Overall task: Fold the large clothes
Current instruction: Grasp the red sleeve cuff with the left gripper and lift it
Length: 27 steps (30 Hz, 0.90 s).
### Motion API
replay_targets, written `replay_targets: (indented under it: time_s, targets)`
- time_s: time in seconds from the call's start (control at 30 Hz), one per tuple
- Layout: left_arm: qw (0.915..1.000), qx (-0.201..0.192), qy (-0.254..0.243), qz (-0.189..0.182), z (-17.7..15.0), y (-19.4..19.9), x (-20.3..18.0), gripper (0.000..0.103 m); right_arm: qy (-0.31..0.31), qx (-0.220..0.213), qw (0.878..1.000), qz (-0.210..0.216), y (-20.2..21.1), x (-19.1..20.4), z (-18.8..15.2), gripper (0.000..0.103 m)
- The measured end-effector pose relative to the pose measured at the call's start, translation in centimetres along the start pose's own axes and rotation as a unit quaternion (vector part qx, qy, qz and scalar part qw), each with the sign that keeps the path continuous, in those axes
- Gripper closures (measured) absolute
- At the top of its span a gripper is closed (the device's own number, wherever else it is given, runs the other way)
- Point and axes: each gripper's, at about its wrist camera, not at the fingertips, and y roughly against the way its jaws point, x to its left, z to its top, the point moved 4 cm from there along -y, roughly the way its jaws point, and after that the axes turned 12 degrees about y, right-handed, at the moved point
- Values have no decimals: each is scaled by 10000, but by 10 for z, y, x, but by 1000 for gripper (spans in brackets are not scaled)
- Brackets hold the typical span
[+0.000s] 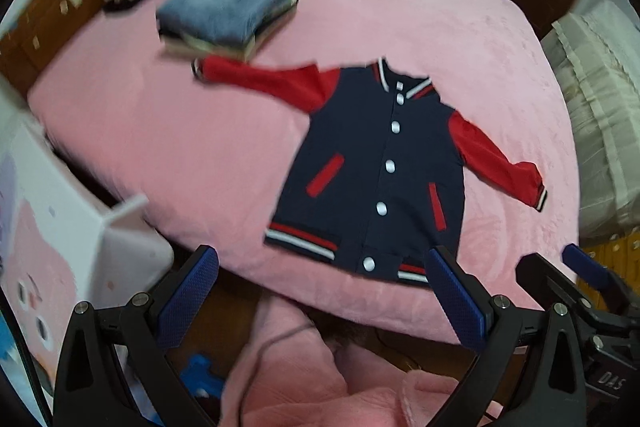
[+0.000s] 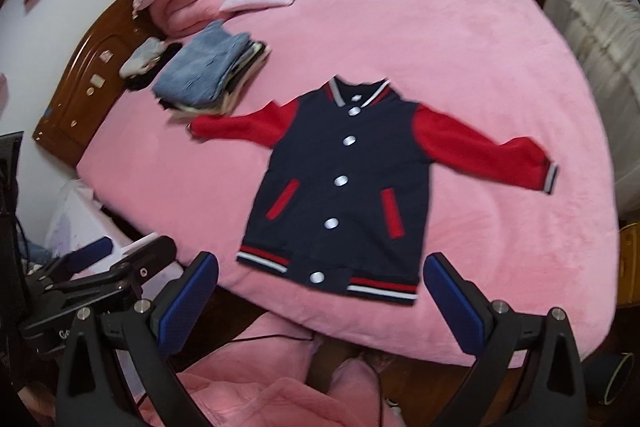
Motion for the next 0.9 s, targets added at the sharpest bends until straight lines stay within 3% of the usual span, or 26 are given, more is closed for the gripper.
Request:
replay_targets:
  time_s: [0.13, 0.37, 0.57, 0.73, 0.9]
  targets:
    - [9943, 829, 585, -340, 5, -47, 31, 1, 353, -103, 9982, -471, -27, 14, 1, 3]
    - [9792, 1362, 1480, -274, 58, -142, 94, 1, 348, 214, 9986, -325, -94, 43, 12, 3]
    - [9723, 1205, 1972, -359, 142, -233, 148, 4, -189, 357, 9991, -141, -182, 56, 55, 3]
    - [9708, 552, 2247, -632, 225, -294, 182, 8, -873, 205, 9949, -464, -246, 48, 110, 3]
    - [9499, 177, 2742, -1488, 284, -332, 201, 10, -1088, 247, 9918, -617, -284, 46, 133, 3]
